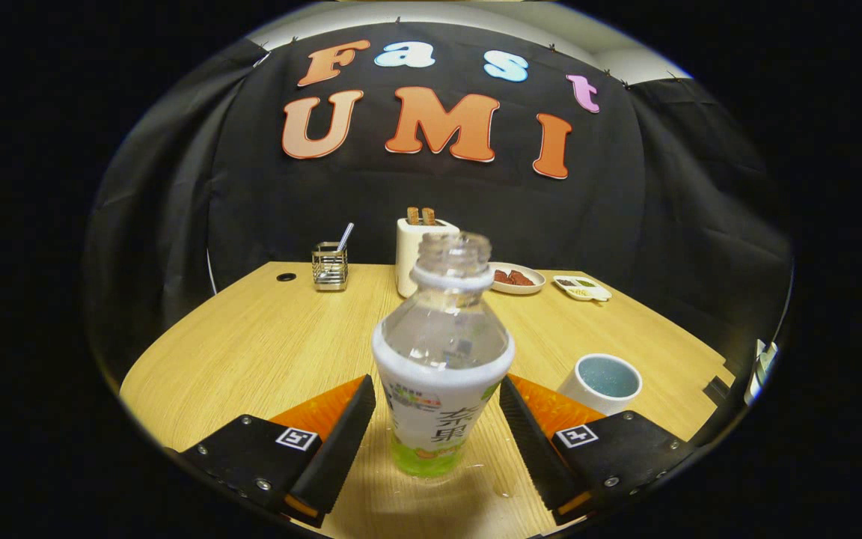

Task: Take the bottle from table, then pour the juice into the cup, finally place the bottle on the coaster

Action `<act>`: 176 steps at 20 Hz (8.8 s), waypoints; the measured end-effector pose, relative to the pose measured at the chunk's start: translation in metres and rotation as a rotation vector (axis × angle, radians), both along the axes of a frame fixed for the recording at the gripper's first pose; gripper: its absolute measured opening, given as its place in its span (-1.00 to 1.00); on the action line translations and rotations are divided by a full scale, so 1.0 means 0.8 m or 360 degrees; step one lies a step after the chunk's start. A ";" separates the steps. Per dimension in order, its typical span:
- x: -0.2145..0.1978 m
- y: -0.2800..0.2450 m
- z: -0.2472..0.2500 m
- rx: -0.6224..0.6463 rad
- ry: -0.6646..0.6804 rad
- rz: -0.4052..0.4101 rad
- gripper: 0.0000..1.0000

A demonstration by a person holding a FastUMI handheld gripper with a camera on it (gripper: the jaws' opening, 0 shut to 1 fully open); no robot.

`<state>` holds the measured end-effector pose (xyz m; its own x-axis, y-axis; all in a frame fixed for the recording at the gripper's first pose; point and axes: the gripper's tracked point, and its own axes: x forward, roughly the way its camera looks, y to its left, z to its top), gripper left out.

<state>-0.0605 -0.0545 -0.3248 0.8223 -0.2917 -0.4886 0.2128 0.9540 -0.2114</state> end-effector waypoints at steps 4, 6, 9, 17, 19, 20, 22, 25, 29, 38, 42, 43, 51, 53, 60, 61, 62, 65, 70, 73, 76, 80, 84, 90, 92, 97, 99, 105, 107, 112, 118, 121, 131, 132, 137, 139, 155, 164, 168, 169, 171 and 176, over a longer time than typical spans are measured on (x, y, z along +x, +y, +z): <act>0.001 0.000 -0.010 0.0011 -0.0010 -0.0004 0.91; 0.001 -0.002 -0.015 -0.0002 -0.0021 -0.0010 0.58; 0.002 0.002 -0.010 0.0076 -0.0008 -0.0030 0.13; 0.014 0.019 0.030 0.0436 -0.0147 -0.0094 0.11; 0.016 0.021 0.039 0.0531 -0.0170 -0.0122 0.11; 0.018 0.019 0.047 0.0578 -0.0195 -0.0146 0.11; 0.024 0.021 0.060 0.0717 -0.0253 -0.0189 0.11; 0.037 0.022 0.077 0.0949 -0.0341 -0.0253 0.11; 0.054 0.029 0.101 0.1259 -0.0447 -0.0292 0.12; 0.077 0.029 0.111 0.1721 -0.0545 -0.0434 0.12; 0.080 0.022 0.115 0.1881 -0.0584 -0.0516 0.12; 0.078 0.020 0.117 0.1926 -0.0598 -0.0538 0.12; 0.085 0.011 0.127 0.2242 -0.0711 -0.0678 0.12; 0.086 0.012 0.126 0.2279 -0.0712 -0.0700 0.11; 0.090 0.002 0.129 0.2424 -0.0764 -0.0790 0.11; 0.092 0.000 0.130 0.2437 -0.0770 -0.0797 0.12; 0.092 -0.003 0.130 0.2449 -0.0778 -0.0804 0.11; 0.089 -0.010 0.133 0.2474 -0.0795 -0.0827 0.12; 0.092 -0.016 0.132 0.2521 -0.0809 -0.0858 0.11; 0.093 -0.017 0.129 0.2553 -0.0806 -0.0873 0.11; 0.091 -0.019 0.123 0.2569 -0.0798 -0.0896 0.12; 0.094 -0.023 0.121 0.2594 -0.0791 -0.0923 0.12; 0.095 -0.026 0.126 0.2609 -0.0799 -0.0918 0.11; 0.093 -0.028 0.128 0.2652 -0.0802 -0.0952 0.11; 0.091 -0.031 0.129 0.2660 -0.0806 -0.0956 0.11; 0.089 -0.031 0.132 0.2692 -0.0809 -0.0974 0.11; 0.091 -0.029 0.135 0.2702 -0.0807 -0.0974 0.11; 0.088 -0.030 0.129 0.2751 -0.0801 -0.1017 0.11; 0.088 -0.030 0.132 0.2761 -0.0805 -0.1017 0.11; 0.088 -0.034 0.135 0.2784 -0.0832 -0.1024 0.11; 0.091 -0.040 0.139 0.2841 -0.0851 -0.1057 0.11; 0.090 -0.045 0.140 0.2860 -0.0864 -0.1074 0.11; 0.094 -0.045 0.149 0.2936 -0.0886 -0.1094 0.12; 0.095 -0.045 0.149 0.2943 -0.0882 -0.1096 0.12; 0.094 -0.048 0.154 0.2988 -0.0889 -0.1121 0.12; 0.094 -0.050 0.154 0.2999 -0.0899 -0.1128 0.12; 0.099 -0.061 0.155 0.3077 -0.0962 -0.1203 0.12; 0.101 -0.073 0.169 0.3192 -0.1048 -0.1228 0.12; 0.104 -0.074 0.170 0.3207 -0.1041 -0.1250 0.12; 0.104 -0.075 0.173 0.3213 -0.1045 -0.1251 0.12; 0.104 -0.077 0.177 0.3224 -0.1057 -0.1240 0.12; 0.102 -0.079 0.176 0.3218 -0.1053 -0.1253 0.11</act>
